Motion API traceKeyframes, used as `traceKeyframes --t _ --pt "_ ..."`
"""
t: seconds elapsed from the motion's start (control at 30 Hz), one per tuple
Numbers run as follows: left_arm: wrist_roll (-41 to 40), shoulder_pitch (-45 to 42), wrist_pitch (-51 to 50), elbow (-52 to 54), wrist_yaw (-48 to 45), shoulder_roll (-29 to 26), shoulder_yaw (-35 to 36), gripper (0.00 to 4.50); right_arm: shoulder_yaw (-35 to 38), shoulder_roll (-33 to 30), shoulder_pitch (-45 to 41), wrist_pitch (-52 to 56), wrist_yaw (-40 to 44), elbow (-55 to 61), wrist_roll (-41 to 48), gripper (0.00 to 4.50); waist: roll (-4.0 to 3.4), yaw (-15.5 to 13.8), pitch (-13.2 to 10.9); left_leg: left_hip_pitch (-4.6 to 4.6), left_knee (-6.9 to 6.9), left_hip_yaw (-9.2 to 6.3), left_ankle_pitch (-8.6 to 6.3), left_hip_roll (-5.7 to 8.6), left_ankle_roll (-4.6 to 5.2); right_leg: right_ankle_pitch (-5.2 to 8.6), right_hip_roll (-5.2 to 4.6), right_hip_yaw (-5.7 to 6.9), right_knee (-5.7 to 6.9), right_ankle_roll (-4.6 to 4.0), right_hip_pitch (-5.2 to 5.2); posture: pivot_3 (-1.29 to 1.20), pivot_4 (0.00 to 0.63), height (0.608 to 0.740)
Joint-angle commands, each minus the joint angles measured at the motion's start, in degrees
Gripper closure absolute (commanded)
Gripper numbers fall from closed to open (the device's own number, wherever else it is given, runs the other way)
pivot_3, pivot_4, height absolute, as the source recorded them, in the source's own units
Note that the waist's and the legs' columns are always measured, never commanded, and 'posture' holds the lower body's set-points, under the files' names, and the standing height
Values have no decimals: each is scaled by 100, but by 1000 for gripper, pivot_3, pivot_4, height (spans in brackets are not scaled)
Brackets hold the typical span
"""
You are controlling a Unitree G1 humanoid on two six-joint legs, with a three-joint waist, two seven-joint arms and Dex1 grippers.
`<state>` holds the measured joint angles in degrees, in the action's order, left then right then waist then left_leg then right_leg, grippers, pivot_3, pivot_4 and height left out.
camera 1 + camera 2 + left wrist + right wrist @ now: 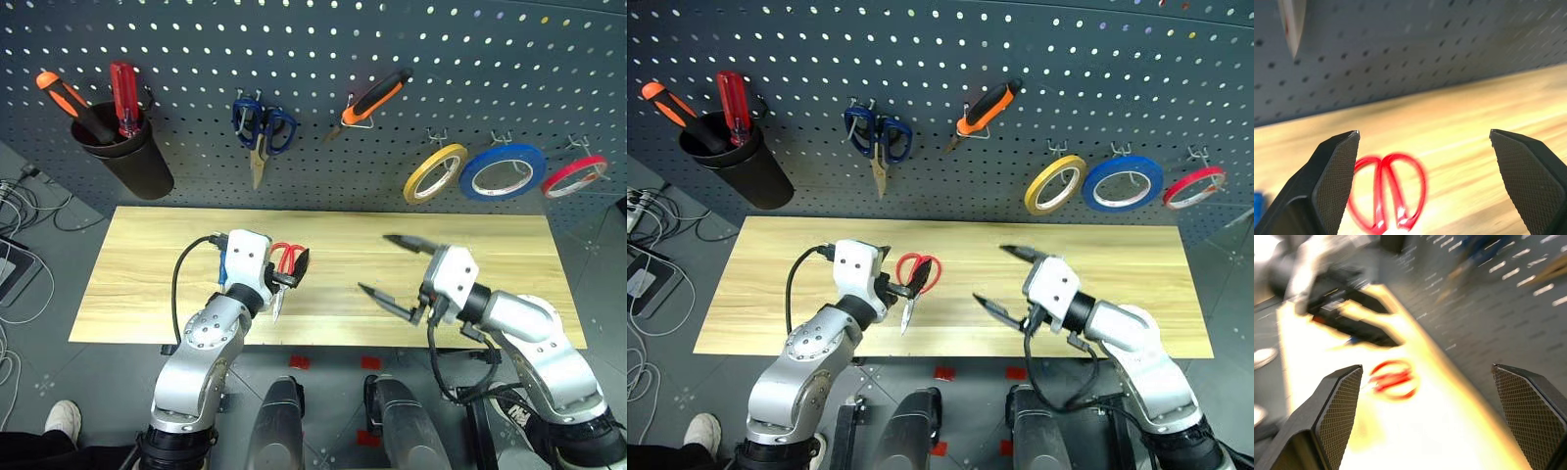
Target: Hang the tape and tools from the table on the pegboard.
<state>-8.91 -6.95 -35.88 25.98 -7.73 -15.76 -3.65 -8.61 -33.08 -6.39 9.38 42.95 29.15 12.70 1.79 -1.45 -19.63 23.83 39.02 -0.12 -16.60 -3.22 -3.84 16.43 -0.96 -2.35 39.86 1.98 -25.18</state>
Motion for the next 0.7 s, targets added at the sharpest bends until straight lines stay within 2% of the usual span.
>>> traceKeyframes --t 0.03,0.33,0.7 --pt "407 42 -186 -106 259 4 -174 0 -126 -28 100 -364 259 40 2 12 1 8 -4 -1 0 -1 0 0 1 0 1 0 0 0 1 71 382 740" --pt "504 73 -835 -476 492 399 -66 0 -527 157 -184 -460 428 -133 -48 12 5 11 -119 -5 2 -31 1 4 4 1 1 0 3 -1 5 57 445 740" --pt "252 -126 -1049 -1093 315 610 397 0 -549 374 -483 -308 349 -255 -33 12 3 8 -381 0 3 -74 7 42 16 1 -24 9 7 -1 9 59 501 740"
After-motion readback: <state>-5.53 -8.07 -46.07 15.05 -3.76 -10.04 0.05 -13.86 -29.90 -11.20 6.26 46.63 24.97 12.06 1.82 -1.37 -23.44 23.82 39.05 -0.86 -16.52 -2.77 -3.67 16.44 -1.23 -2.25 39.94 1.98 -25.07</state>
